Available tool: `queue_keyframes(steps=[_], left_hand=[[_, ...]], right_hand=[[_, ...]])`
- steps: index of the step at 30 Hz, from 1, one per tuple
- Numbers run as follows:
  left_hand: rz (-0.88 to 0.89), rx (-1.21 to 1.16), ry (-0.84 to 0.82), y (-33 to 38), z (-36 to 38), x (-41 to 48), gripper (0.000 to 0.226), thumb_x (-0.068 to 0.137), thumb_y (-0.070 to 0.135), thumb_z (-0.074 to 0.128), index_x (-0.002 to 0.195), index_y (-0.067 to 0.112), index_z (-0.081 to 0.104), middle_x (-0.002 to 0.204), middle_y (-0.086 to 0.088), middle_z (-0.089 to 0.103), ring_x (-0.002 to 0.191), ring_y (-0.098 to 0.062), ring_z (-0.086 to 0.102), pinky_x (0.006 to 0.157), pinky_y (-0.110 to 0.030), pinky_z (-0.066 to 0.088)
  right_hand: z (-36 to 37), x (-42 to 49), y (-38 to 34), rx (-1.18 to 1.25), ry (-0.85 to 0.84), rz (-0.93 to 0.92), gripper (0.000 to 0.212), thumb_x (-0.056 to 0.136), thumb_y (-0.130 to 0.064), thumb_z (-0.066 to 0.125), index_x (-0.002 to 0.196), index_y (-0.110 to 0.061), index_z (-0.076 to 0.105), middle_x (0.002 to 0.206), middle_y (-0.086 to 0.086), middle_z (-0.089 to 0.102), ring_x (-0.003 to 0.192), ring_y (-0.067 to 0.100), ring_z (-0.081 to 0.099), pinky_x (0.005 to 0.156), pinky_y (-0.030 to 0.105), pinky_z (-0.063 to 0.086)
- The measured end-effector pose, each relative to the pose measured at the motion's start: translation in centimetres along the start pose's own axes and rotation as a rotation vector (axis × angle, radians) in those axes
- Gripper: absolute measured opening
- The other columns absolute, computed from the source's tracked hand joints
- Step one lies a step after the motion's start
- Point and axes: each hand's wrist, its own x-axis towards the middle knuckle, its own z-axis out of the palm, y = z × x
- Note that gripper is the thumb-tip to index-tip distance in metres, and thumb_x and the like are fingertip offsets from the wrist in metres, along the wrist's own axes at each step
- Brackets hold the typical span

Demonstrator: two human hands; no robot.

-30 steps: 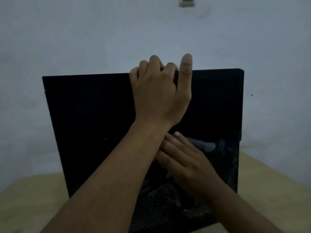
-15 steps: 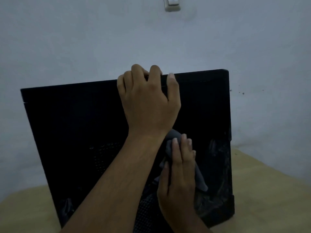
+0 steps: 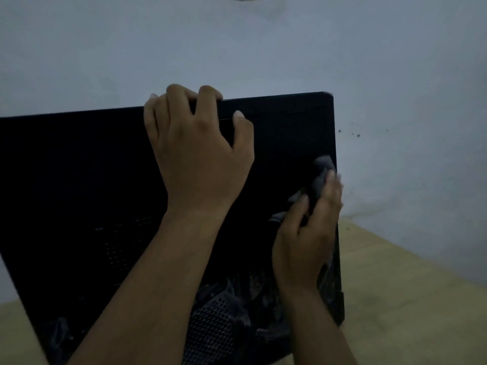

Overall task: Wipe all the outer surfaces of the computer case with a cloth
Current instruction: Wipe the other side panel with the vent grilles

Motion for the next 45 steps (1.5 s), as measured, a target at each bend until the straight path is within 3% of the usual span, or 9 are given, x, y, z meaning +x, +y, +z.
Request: queue_keyframes(steps=[4, 7, 14, 24, 26, 28, 32, 41, 45], left_hand=[[-0.004, 0.001, 0.014, 0.0, 0.2, -0.2, 0.037, 0.091, 0.038, 0.054, 0.114, 0.012, 0.066, 0.111, -0.011, 0.055, 0.115, -0.029, 0.051, 0.122, -0.04, 0.013], [-0.012, -0.006, 0.019, 0.2, 0.2, -0.2, 0.036, 0.091, 0.037, 0.055, 0.114, 0.012, 0.066, 0.113, -0.012, 0.055, 0.117, -0.03, 0.051, 0.122, -0.038, 0.01], [-0.002, -0.001, 0.018, 0.3, 0.1, -0.2, 0.037, 0.091, 0.035, 0.053, 0.116, 0.011, 0.065, 0.115, -0.014, 0.055, 0.119, -0.031, 0.049, 0.122, -0.036, 0.008], [-0.003, -0.017, 0.034, 0.3, 0.1, -0.3, 0.036, 0.09, 0.033, 0.054, 0.117, 0.011, 0.065, 0.115, -0.013, 0.056, 0.119, -0.029, 0.05, 0.123, -0.035, 0.005], [0.0, -0.024, 0.038, 0.2, 0.1, -0.4, 0.036, 0.089, 0.033, 0.054, 0.116, 0.012, 0.066, 0.114, -0.012, 0.056, 0.118, -0.029, 0.051, 0.123, -0.036, 0.007], [0.001, -0.029, 0.044, 0.2, 0.2, -0.4, 0.035, 0.089, 0.031, 0.055, 0.115, 0.012, 0.066, 0.113, -0.012, 0.057, 0.117, -0.029, 0.052, 0.123, -0.037, 0.009], [0.014, -0.037, 0.037, -0.1, 0.2, -0.4, 0.036, 0.088, 0.031, 0.055, 0.117, 0.012, 0.066, 0.113, -0.011, 0.057, 0.118, -0.029, 0.052, 0.122, -0.037, 0.009], [0.009, -0.055, 0.025, -0.1, 0.1, -0.4, 0.037, 0.089, 0.032, 0.053, 0.118, 0.013, 0.066, 0.113, -0.009, 0.057, 0.118, -0.026, 0.052, 0.122, -0.034, 0.004], [0.0, -0.062, 0.035, 0.0, 0.2, -0.4, 0.036, 0.089, 0.032, 0.053, 0.117, 0.013, 0.066, 0.113, -0.008, 0.057, 0.118, -0.026, 0.052, 0.122, -0.031, 0.002]], right_hand=[[-0.4, -3.6, 0.1, -0.001, 0.0, 0.181, 0.058, 0.103, -0.027, 0.032, 0.158, -0.022, 0.014, 0.165, -0.013, 0.005, 0.151, 0.003, 0.002, 0.12, 0.048, 0.021], [-0.4, -3.2, -0.8, 0.012, -0.064, 0.176, 0.062, 0.102, -0.028, 0.031, 0.159, -0.022, 0.007, 0.165, -0.014, -0.003, 0.15, 0.003, -0.006, 0.121, 0.05, 0.018], [0.4, 1.3, -0.6, -0.002, -0.083, -0.086, 0.053, 0.103, -0.019, 0.036, 0.154, -0.011, 0.027, 0.162, 0.003, 0.023, 0.151, 0.01, 0.013, 0.118, 0.052, 0.026], [-1.6, -3.5, 1.0, 0.025, 0.112, 0.46, 0.057, 0.105, -0.031, 0.029, 0.158, -0.022, 0.009, 0.165, -0.007, 0.003, 0.15, 0.002, 0.003, 0.122, 0.031, 0.017], [-1.5, -5.1, 0.0, -0.02, 0.027, 0.39, 0.058, 0.105, -0.034, 0.026, 0.158, -0.022, 0.004, 0.165, -0.01, -0.005, 0.149, 0.0, -0.006, 0.123, 0.03, 0.012], [-1.2, -6.3, -1.3, -0.049, -0.123, 0.15, 0.057, 0.106, -0.031, 0.024, 0.158, -0.019, 0.003, 0.165, -0.008, -0.009, 0.151, 0.007, -0.011, 0.123, 0.033, 0.006], [0.0, -3.3, -2.2, -0.057, -0.284, -0.127, 0.057, 0.106, -0.019, 0.031, 0.157, -0.011, 0.009, 0.166, 0.002, -0.001, 0.152, 0.015, -0.007, 0.124, 0.038, 0.001], [-1.4, -1.8, 0.9, -0.062, 0.053, 0.37, 0.056, 0.107, -0.028, 0.03, 0.158, -0.015, 0.011, 0.165, -0.002, 0.007, 0.151, 0.008, 0.004, 0.123, 0.035, 0.015], [-1.9, -5.9, 0.4, -0.053, 0.056, 0.474, 0.06, 0.102, -0.033, 0.027, 0.157, -0.024, 0.007, 0.165, -0.01, 0.003, 0.15, 0.004, 0.004, 0.115, 0.014, 0.011]])
